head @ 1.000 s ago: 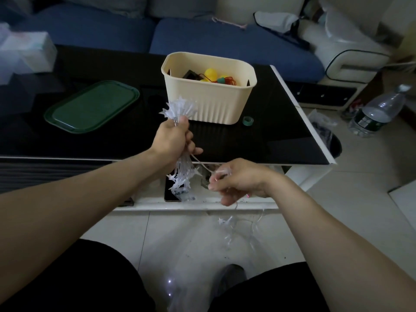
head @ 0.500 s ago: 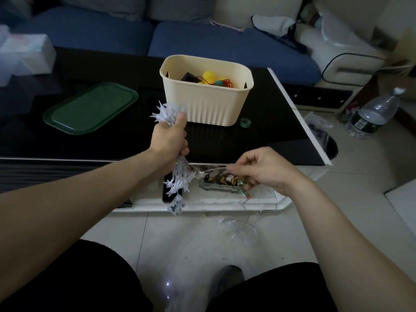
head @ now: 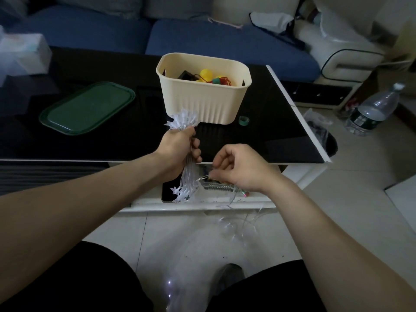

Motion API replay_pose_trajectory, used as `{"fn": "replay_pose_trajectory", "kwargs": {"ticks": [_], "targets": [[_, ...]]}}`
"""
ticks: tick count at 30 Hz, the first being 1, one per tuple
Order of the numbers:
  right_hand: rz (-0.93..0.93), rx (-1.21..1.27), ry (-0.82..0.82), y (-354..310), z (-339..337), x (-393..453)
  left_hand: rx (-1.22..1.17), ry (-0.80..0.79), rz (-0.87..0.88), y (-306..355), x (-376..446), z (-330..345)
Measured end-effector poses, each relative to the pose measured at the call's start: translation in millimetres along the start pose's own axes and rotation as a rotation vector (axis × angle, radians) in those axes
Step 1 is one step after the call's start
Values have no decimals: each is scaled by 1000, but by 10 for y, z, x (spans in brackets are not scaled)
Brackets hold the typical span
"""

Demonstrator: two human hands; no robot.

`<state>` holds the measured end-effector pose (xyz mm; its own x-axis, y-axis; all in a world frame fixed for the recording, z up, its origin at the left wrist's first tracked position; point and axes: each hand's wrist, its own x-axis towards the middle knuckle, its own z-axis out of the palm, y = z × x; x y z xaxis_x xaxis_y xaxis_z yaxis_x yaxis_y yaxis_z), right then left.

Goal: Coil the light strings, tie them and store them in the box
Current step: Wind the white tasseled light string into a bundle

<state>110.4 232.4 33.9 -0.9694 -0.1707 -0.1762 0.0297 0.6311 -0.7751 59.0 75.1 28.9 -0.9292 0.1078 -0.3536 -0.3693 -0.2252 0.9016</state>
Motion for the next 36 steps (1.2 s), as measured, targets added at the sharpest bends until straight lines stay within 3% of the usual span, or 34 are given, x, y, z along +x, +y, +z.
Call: {"fn": "replay_pose_trajectory", "kwargs": {"ticks": [5,9,13,16,21,25,28,33,36], "targets": [[-44,-24,90,-6,59,39,97,-30,-71,-49,-18,12],[-86,-37,143,-31,106,69,280,-142,-133,-94,-84,8],[-93,-128,97,-83,153,82,476,-271,-152,-161,-141,15],[-102,-160,39,-111,176,109,629,-248,-135,-182,-130,0],[-46,55,-157,-38,55,66,762,-234,-98,-115,-91,-45],[-25,-107,-82,37,-24,85,642,-215,-122,-53,-72,-52],[41,-73,-106,94,-48,119,519,-189,-113,14,-61,-52],[102,172,-282,189,-116,75,409,-132,-36,47,-46,-82],[18,323,-420,277,-218,47,366,-99,-29,39,-19,-111]]}}
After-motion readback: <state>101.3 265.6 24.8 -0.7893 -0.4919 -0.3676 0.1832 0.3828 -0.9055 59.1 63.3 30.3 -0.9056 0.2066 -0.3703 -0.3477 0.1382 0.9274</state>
